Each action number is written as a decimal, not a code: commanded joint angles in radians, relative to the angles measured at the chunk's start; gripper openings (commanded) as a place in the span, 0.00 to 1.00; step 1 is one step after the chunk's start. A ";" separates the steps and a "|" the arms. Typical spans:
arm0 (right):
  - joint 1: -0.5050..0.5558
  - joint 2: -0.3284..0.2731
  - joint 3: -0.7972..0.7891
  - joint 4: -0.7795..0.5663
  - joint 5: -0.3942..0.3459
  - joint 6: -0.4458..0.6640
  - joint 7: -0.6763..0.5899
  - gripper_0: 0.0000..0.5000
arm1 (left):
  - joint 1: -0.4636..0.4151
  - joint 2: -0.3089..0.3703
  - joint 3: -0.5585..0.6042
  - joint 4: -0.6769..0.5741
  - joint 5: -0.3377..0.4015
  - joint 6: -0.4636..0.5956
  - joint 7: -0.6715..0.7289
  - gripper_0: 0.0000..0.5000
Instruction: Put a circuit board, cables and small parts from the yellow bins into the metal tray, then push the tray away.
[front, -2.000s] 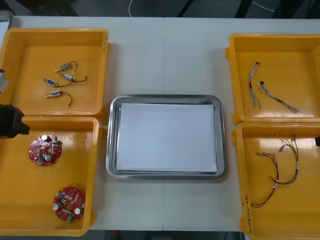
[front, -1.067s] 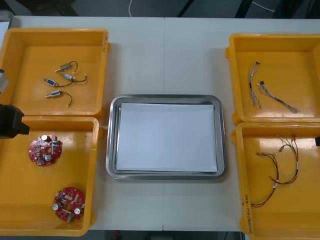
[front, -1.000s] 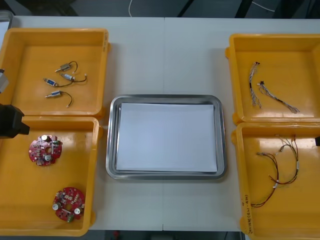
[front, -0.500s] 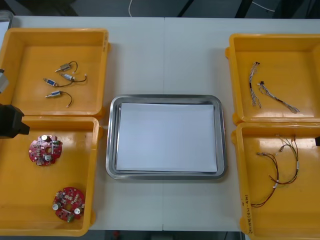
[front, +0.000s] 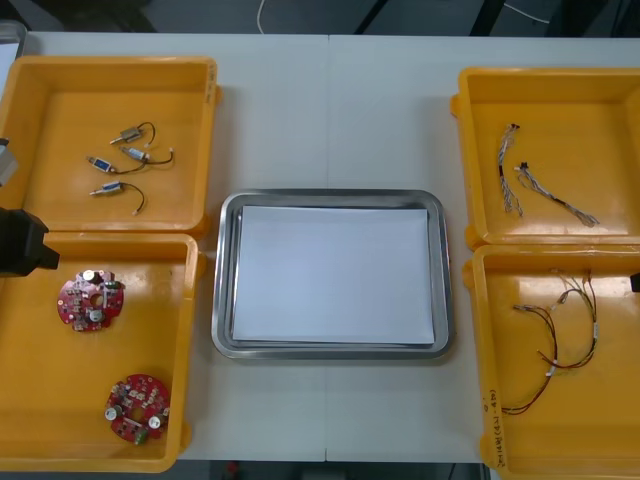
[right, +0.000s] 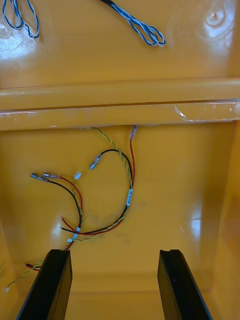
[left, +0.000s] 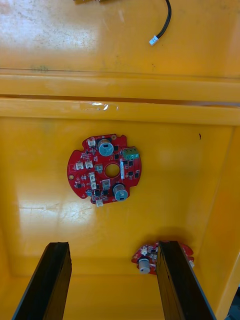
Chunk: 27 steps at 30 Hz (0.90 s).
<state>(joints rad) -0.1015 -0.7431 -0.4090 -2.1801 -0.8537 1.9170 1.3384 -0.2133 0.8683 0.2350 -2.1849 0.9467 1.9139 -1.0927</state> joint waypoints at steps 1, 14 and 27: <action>0.014 -0.039 0.009 -0.030 -0.007 0.003 -0.013 1.00 | 0.012 0.043 0.029 -0.024 0.000 0.006 -0.084 1.00; 0.014 -0.039 0.009 -0.030 -0.007 0.003 -0.013 1.00 | 0.012 0.043 0.029 -0.024 0.000 0.006 -0.084 1.00; 0.014 -0.039 0.009 -0.030 -0.007 0.003 -0.013 1.00 | 0.012 0.043 0.029 -0.024 0.000 0.006 -0.084 1.00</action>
<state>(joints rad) -0.1015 -0.7431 -0.4090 -2.1801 -0.8537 1.9170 1.3384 -0.2133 0.8683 0.2350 -2.1849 0.9467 1.9139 -1.0927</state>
